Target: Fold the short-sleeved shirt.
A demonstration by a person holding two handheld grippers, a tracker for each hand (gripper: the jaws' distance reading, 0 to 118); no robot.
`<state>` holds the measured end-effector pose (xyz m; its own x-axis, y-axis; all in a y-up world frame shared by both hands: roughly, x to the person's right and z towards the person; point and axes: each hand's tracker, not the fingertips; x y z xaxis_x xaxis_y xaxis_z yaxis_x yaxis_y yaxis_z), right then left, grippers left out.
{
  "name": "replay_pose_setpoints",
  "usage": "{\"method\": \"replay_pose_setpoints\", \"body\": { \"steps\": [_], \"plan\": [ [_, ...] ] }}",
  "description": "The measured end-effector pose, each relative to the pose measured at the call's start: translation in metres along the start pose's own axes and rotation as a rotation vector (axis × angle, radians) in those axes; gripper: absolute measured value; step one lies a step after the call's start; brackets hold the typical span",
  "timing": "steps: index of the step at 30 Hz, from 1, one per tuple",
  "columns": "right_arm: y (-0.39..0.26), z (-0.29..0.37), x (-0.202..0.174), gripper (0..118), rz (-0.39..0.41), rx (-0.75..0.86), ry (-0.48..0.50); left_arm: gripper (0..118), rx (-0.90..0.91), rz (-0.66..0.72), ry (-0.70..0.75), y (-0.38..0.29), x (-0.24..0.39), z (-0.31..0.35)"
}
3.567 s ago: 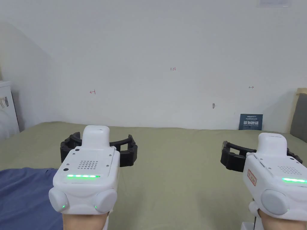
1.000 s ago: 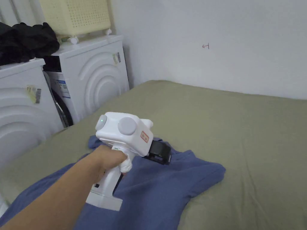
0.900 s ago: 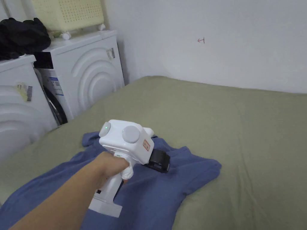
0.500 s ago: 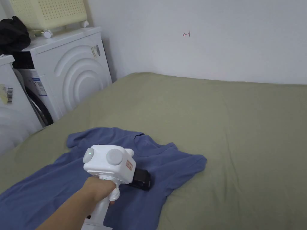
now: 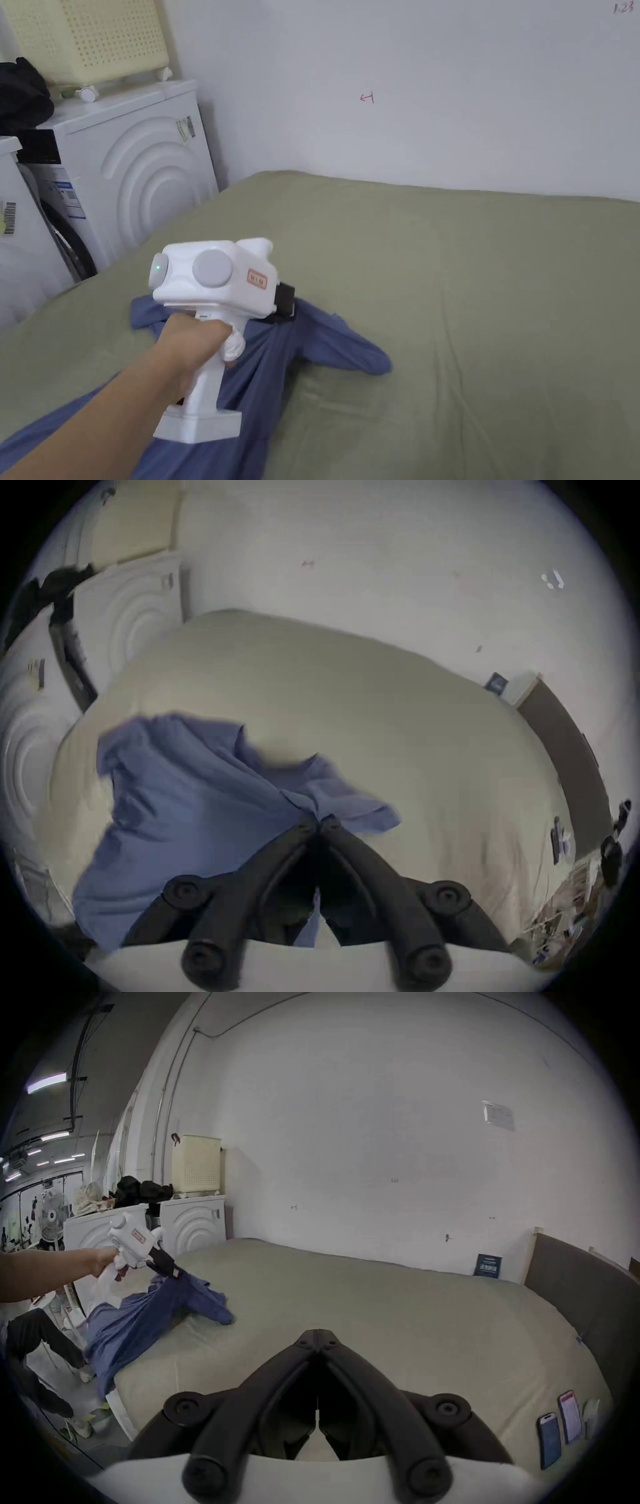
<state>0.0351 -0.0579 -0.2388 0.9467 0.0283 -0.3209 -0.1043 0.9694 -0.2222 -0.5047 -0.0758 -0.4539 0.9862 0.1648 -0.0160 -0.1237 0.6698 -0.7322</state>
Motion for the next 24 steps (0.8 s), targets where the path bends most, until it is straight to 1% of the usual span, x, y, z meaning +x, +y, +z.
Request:
{"method": "replay_pose_setpoints", "body": {
  "steps": [4, 7, 11, 13, 16, 17, 20, 21, 24],
  "plan": [
    [0.007, 0.025, 0.017, 0, 0.011, 0.012, -0.06, 1, 0.029, -0.087, -0.138, 0.028, 0.072, 0.012],
    [0.013, 0.049, 0.035, 0, 0.005, 0.017, -0.119, 1, 0.044, -0.186, -0.226, 0.044, 0.139, 0.012],
    [0.019, 0.085, 0.058, 0, 0.012, 0.028, -0.22, 1, 0.042, -0.256, -0.404, 0.05, 0.24, 0.008],
    [0.02, 0.101, 0.067, 0, 0.01, 0.031, -0.245, 1, 0.031, -0.318, -0.467, 0.046, 0.291, 0.004],
    [0.018, 0.124, 0.076, 0, 0.017, 0.026, -0.309, 1, -0.019, -0.386, -0.582, 0.028, 0.368, -0.006],
    [0.016, 0.131, 0.08, 0, 0.016, 0.018, -0.346, 1, -0.042, -0.408, -0.631, 0.018, 0.394, -0.01],
    [0.008, 0.145, 0.09, 0, -0.016, -0.014, -0.396, 1, -0.108, -0.474, -0.725, -0.015, 0.458, -0.024],
    [0.005, 0.149, 0.093, 0, -0.032, -0.028, -0.421, 1, -0.131, -0.488, -0.751, -0.029, 0.476, -0.03],
    [-0.009, 0.162, 0.101, 0, -0.046, -0.044, -0.469, 1, -0.217, -0.547, -0.779, -0.076, 0.519, -0.049]
  ]
}}
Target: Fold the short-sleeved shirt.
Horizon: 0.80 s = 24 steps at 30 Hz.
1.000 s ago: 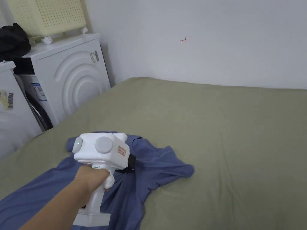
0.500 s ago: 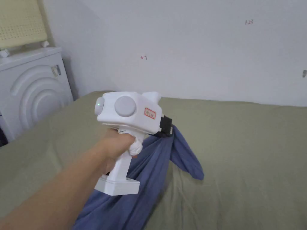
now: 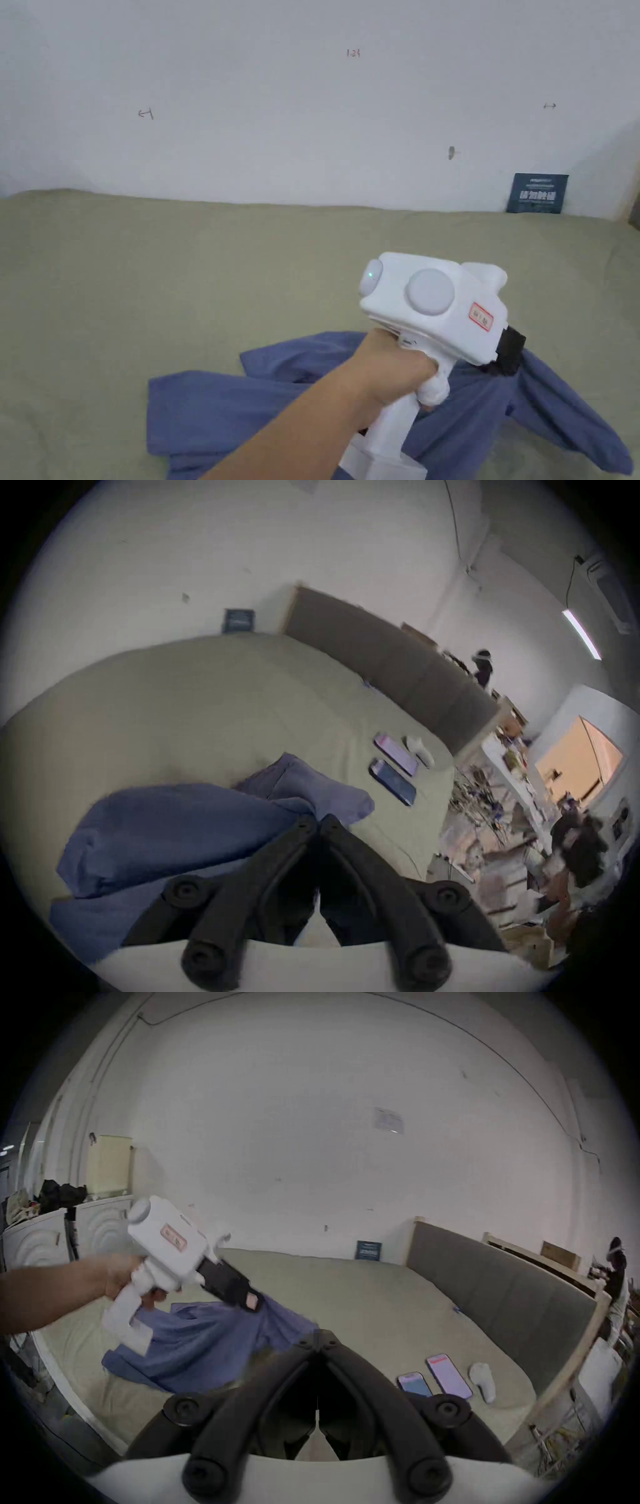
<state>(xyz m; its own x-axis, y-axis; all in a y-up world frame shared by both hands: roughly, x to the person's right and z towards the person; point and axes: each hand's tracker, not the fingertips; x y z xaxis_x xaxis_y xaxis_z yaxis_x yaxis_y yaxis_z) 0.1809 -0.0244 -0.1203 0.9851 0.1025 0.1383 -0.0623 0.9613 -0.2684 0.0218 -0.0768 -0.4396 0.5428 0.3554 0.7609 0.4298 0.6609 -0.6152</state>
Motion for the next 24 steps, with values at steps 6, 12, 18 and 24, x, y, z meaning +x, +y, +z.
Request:
{"method": "replay_pose_setpoints", "body": {
  "steps": [6, 12, 18, 24],
  "plan": [
    [-0.011, 0.002, 0.014, 0, -0.027, -0.034, -0.03, 111, 0.057, 0.099, 0.064, -0.042, 0.003, -0.04],
    [-0.006, -0.008, 0.007, 0, -0.037, -0.017, 0.011, 118, 0.257, 0.185, 0.212, -0.058, -0.032, 0.063],
    [0.011, -0.015, -0.012, 0, -0.045, 0.019, 0.086, 116, 0.475, 0.181, 0.576, -0.129, -0.051, 0.218],
    [0.019, -0.032, -0.034, 0, -0.058, 0.034, 0.164, 0, 0.588, 0.303, 0.863, -0.225, -0.047, 0.304]
  ]
}}
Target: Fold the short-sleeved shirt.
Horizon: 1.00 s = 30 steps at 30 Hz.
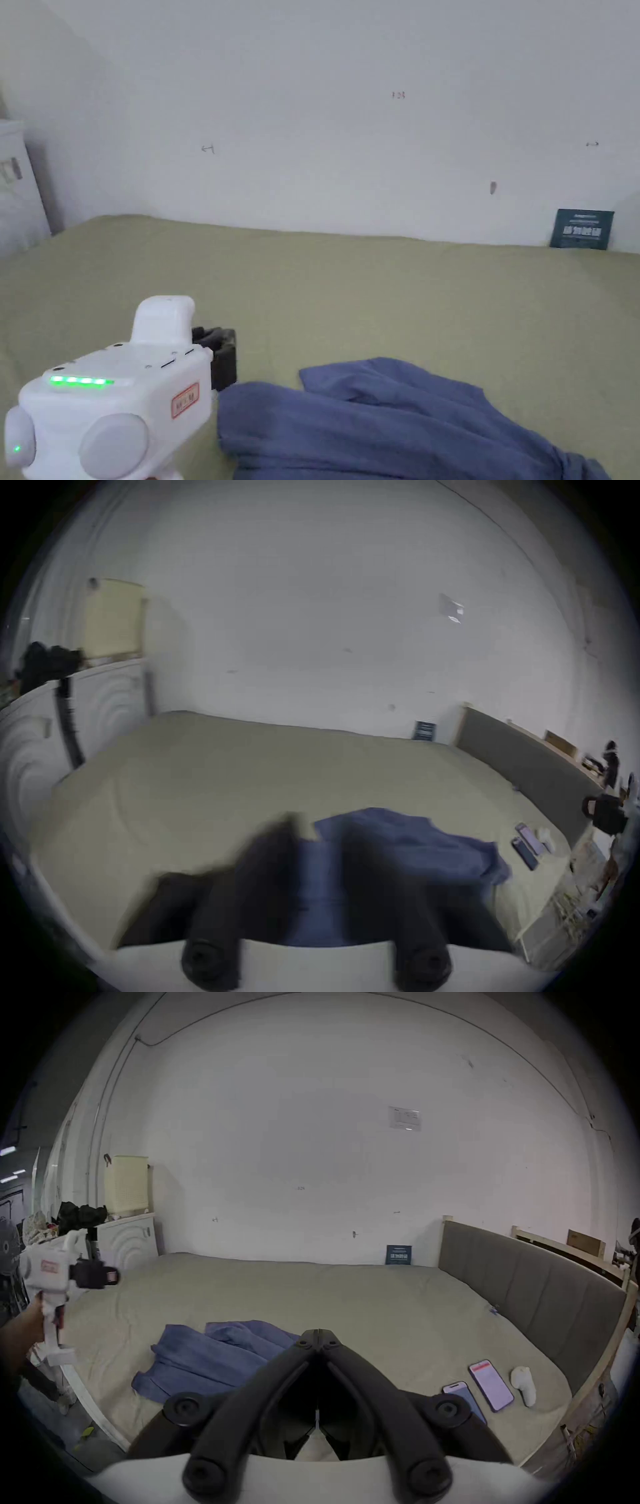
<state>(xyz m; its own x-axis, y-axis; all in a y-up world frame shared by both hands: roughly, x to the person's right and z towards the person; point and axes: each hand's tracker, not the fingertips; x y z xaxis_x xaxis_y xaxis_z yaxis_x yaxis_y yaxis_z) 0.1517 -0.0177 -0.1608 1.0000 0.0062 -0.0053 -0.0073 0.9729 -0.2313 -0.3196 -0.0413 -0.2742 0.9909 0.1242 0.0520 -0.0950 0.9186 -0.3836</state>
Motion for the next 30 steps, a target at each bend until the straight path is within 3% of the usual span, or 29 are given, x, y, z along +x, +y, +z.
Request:
{"method": "replay_pose_setpoints", "body": {
  "steps": [1, 7, 14, 20, 26, 29, 30],
  "plan": [
    [0.0, -0.003, -0.003, 0, -0.001, -0.002, 0.006, 0, 0.01, -0.007, 0.06, -0.009, -0.006, 0.011],
    [-0.012, -0.015, -0.017, 0, -0.008, -0.034, 0.038, 0, -0.079, -0.002, 0.086, -0.05, -0.04, 0.057],
    [-0.022, -0.028, -0.022, 0, 0.007, -0.085, 0.043, 0, -0.15, 0.006, 0.052, -0.06, -0.048, 0.038],
    [-0.029, -0.043, -0.013, 0, 0.015, -0.117, 0.019, 0, -0.226, -0.021, 0.008, -0.016, -0.056, -0.041],
    [-0.041, -0.057, -0.001, 0, 0.013, -0.166, -0.019, 0, -0.476, -0.145, -0.008, 0.023, -0.052, -0.163],
    [-0.049, -0.063, 0.006, 0, 0.018, -0.197, -0.037, 1, -0.603, -0.072, -0.081, 0.028, -0.056, -0.215],
    [-0.052, -0.065, 0.008, 0, 0.02, -0.206, -0.044, 6, -0.647, -0.029, -0.096, 0.027, -0.056, -0.234]
  ]
}}
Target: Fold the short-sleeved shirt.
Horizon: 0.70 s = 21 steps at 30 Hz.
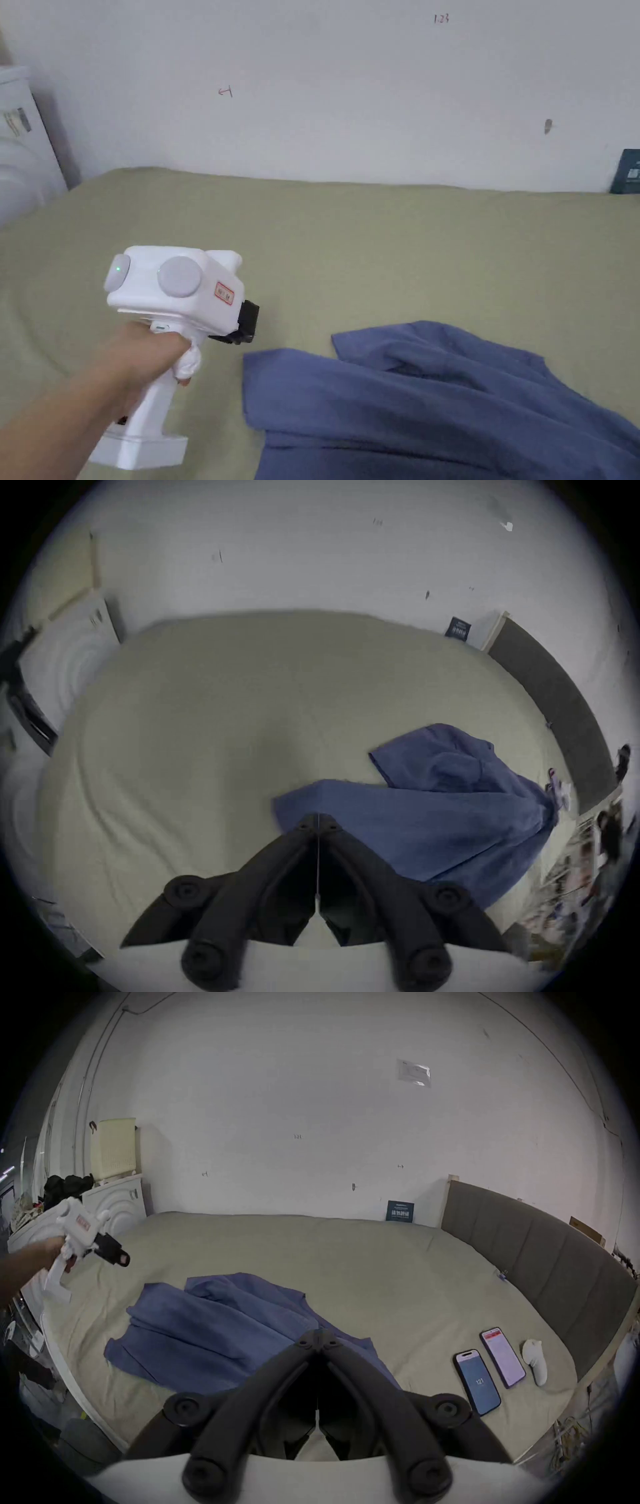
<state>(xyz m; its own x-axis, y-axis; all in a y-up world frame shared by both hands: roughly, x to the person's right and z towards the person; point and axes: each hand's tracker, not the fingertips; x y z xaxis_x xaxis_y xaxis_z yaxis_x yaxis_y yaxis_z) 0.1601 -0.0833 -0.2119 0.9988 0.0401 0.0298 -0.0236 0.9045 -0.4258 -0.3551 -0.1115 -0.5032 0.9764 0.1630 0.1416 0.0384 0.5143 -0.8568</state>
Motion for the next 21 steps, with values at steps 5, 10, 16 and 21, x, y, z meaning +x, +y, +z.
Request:
{"method": "replay_pose_setpoints", "body": {
  "steps": [5, 10, 16, 21],
  "plan": [
    [-0.008, -0.009, 0.01, 0, -0.016, -0.026, -0.02, 110, -0.122, 0.021, 0.032, 0.013, 0.005, -0.056],
    [-0.015, -0.016, 0.013, 0, -0.039, -0.042, -0.02, 109, -0.174, 0.058, 0.041, 0.009, 0.014, -0.084],
    [-0.021, -0.024, 0.015, 0, -0.05, -0.058, -0.029, 51, -0.228, -0.011, 0.188, 0.003, 0.022, -0.102],
    [-0.023, -0.027, 0.018, 0, -0.046, -0.073, -0.031, 5, -0.207, 0.03, 0.074, 0.0, 0.021, -0.093]
  ]
}}
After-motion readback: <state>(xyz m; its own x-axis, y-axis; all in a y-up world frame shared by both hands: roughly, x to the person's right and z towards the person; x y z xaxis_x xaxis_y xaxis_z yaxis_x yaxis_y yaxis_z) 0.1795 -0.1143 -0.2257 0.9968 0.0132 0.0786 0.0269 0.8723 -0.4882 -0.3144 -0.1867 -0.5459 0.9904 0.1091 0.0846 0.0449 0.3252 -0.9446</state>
